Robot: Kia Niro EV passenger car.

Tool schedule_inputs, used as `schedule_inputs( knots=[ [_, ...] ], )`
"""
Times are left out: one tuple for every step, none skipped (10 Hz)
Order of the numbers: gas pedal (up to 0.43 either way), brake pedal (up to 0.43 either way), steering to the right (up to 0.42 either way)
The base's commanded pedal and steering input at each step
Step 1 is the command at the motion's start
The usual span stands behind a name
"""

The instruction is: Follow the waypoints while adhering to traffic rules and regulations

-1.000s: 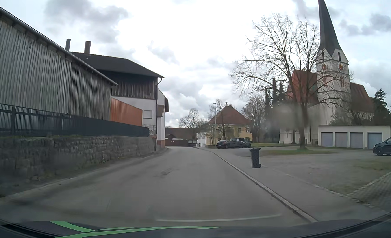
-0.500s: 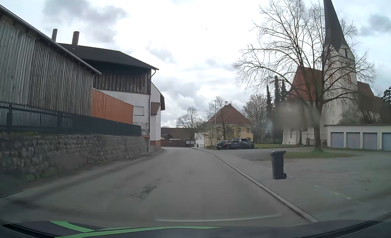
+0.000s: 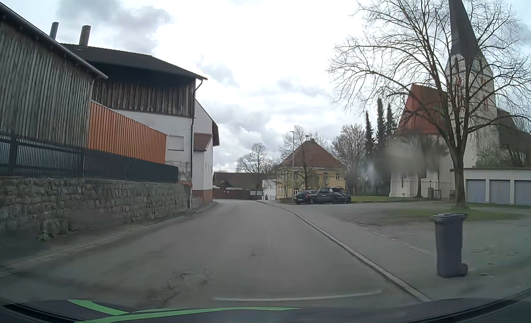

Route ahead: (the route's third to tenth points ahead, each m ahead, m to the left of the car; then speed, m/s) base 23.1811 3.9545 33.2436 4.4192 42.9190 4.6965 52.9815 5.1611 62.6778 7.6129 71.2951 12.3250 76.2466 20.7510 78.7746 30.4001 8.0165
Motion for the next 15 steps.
schedule_inputs(
  knots=[
    [0.047, 0.000, 0.006],
    [0.039, 0.000, 0.006],
    [0.020, 0.000, 0.005],
    [0.008, 0.000, 0.005],
    [0.008, 0.000, 0.005],
    [0.008, 0.000, 0.005],
    [0.000, 0.000, 0.004],
    [0.000, 0.000, 0.003],
    [0.000, 0.000, 0.003],
    [0.000, 0.000, 0.003],
    [0.000, 0.000, 0.003],
    [0.000, 0.000, 0.003],
    [0.000, 0.000, 0.003],
    [0.000, 0.000, 0.003],
    [0.000, 0.000, 0.004]
  ],
)
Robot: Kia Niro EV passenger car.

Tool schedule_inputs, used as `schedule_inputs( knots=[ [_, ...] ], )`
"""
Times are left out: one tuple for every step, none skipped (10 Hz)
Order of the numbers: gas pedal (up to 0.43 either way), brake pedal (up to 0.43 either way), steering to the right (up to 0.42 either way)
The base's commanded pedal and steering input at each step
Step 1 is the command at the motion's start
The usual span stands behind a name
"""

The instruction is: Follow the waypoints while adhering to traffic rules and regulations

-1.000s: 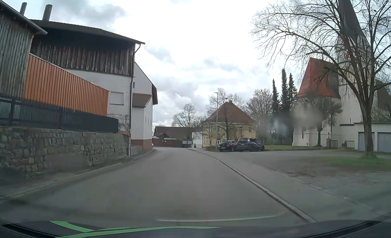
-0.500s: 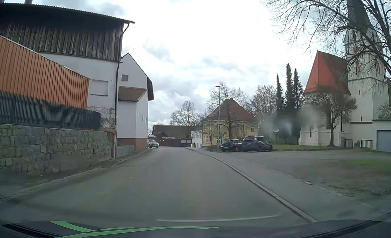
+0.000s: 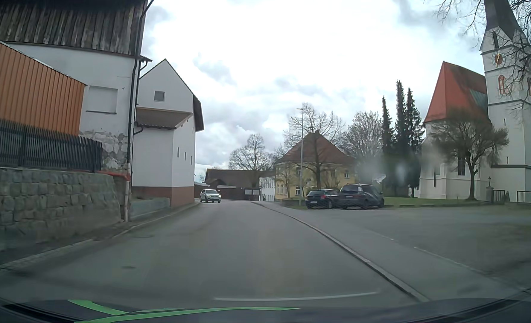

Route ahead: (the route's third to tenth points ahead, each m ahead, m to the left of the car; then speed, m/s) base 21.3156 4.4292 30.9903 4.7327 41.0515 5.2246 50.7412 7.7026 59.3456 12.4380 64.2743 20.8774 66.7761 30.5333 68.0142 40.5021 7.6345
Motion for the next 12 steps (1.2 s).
schedule_inputs(
  knots=[
    [0.000, 0.000, 0.004],
    [0.000, 0.000, 0.005],
    [0.000, 0.000, 0.005],
    [0.000, 0.000, 0.005],
    [0.008, 0.000, 0.005],
    [0.020, 0.000, 0.004],
    [0.020, 0.000, 0.004],
    [0.020, 0.000, 0.004],
    [0.028, 0.000, 0.002],
    [0.039, 0.000, 0.000],
    [0.047, 0.000, 0.000],
    [0.047, 0.000, 0.000]
  ],
)
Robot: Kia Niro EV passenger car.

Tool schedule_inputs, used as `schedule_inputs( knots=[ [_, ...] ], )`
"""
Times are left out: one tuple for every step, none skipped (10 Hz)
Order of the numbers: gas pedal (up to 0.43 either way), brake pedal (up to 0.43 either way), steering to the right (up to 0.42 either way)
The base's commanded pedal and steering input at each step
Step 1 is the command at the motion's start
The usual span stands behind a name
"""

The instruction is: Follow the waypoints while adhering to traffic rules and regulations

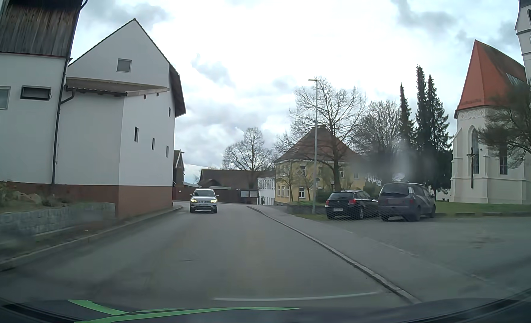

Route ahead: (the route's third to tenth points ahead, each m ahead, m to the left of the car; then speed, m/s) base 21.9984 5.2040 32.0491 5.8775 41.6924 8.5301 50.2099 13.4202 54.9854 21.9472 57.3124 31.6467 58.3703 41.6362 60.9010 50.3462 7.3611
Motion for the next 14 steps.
schedule_inputs(
  knots=[
    [0.047, 0.000, 0.000],
    [0.059, 0.000, 0.000],
    [0.059, 0.000, 0.000],
    [0.067, 0.000, -0.001],
    [0.067, 0.000, -0.001],
    [0.067, 0.000, -0.001],
    [0.067, 0.000, -0.001],
    [0.067, 0.000, -0.005],
    [0.067, 0.000, -0.016],
    [0.067, 0.000, -0.023],
    [0.067, 0.000, -0.030],
    [0.067, 0.000, -0.035],
    [0.067, 0.000, -0.039],
    [0.067, 0.000, -0.041]
  ],
)
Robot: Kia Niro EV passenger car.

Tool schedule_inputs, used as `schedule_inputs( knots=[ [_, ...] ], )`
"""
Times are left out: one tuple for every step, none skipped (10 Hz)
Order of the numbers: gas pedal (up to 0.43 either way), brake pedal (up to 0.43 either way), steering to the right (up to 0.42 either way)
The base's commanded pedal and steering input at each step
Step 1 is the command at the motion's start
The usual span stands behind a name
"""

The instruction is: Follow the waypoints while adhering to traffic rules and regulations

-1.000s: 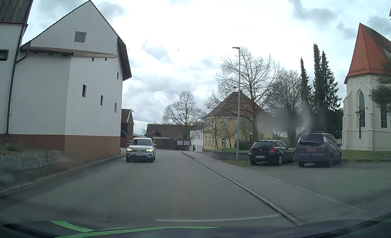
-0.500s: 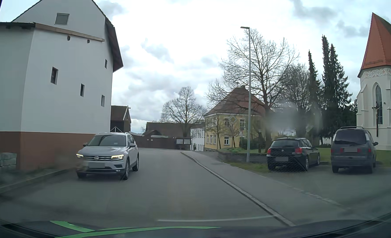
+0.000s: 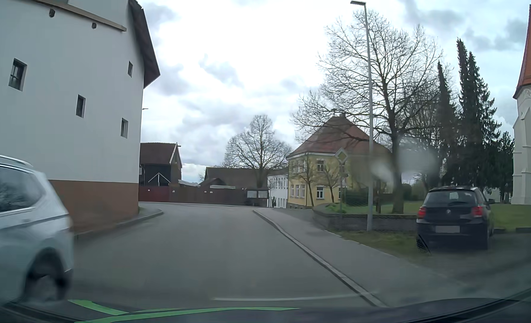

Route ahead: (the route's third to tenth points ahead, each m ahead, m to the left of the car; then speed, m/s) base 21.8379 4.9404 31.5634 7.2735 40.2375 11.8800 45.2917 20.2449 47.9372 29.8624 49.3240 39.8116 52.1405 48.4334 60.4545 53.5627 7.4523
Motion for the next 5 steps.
schedule_inputs(
  knots=[
    [0.059, 0.000, -0.041],
    [0.059, 0.000, -0.041],
    [0.059, 0.000, -0.041],
    [0.059, 0.000, -0.040],
    [0.059, 0.000, -0.038]
  ],
)
